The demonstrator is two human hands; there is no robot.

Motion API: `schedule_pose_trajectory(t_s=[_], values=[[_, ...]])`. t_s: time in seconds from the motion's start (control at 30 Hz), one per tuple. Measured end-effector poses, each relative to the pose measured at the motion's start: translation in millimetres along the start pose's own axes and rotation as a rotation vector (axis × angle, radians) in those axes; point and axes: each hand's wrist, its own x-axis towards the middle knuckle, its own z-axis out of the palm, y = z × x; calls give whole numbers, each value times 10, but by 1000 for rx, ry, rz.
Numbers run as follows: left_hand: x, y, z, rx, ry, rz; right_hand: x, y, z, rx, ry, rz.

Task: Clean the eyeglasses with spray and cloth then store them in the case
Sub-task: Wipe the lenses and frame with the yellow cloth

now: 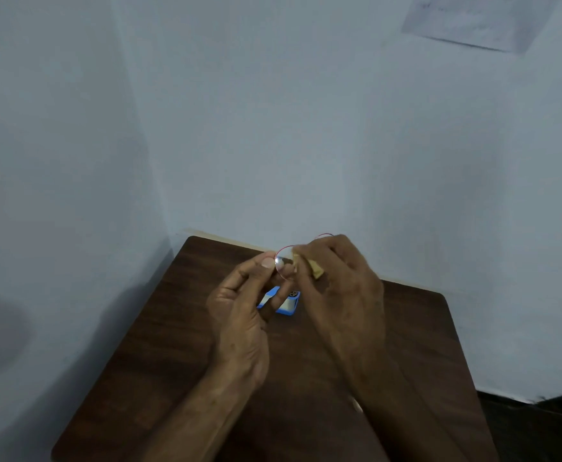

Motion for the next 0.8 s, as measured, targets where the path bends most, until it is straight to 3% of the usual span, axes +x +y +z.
schedule_pose_trajectory(t_s=[0.2,0.37,0.53,0.67,0.8], values=[[-31,89,-73,0,9,-22,-32,-281,24,39,-53,-100],[-74,148,-150,23,-4,0,57,-246,18,-31,60,22],[-97,258,-218,-20,-26,-19,-63,-352,39,-25,4,-57],[-127,325,-249,7,-68,19,9,-239,-2,-49,110,49],[-138,375,-301,4,-71,15,-43,-256,21,-89,100,34]])
